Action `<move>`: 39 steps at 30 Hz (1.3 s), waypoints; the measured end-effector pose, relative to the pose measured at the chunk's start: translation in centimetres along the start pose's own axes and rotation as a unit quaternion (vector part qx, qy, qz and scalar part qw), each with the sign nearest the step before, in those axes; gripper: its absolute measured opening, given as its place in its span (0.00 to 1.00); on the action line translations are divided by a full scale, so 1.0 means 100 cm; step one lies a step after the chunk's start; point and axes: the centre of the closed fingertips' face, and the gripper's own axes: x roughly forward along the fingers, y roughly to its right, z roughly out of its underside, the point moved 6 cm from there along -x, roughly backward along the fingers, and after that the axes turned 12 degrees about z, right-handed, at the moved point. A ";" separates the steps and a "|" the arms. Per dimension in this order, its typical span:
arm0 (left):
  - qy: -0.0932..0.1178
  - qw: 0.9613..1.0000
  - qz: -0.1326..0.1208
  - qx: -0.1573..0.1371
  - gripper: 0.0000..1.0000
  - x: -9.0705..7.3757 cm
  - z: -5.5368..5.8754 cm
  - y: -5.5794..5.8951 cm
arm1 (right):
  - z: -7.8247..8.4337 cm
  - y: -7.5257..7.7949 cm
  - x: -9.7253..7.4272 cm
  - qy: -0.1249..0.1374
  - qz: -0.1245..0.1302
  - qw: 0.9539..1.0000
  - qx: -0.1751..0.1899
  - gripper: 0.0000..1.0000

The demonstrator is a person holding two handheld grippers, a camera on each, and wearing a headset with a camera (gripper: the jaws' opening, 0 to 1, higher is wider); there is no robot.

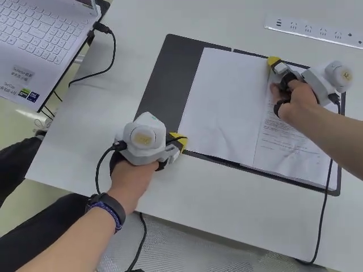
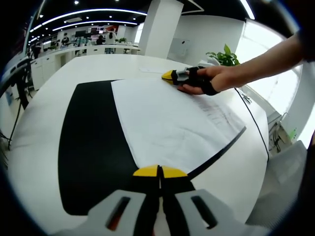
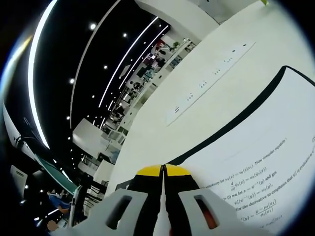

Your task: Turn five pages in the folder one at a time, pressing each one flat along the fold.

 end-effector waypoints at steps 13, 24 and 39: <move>0.004 1.000 0.000 0.004 0.00 -0.002 -0.001 0.004 | 0.027 -0.008 -0.041 -0.022 -0.031 0.997 -0.067 0.00; 0.008 1.000 0.006 0.004 0.00 -0.005 -0.002 0.007 | 0.045 -0.015 -0.067 -0.031 -0.027 0.994 -0.102 0.00; 0.009 1.000 0.009 0.006 0.00 -0.003 -0.001 0.005 | 0.063 -0.009 -0.099 -0.039 -0.041 0.993 -0.101 0.00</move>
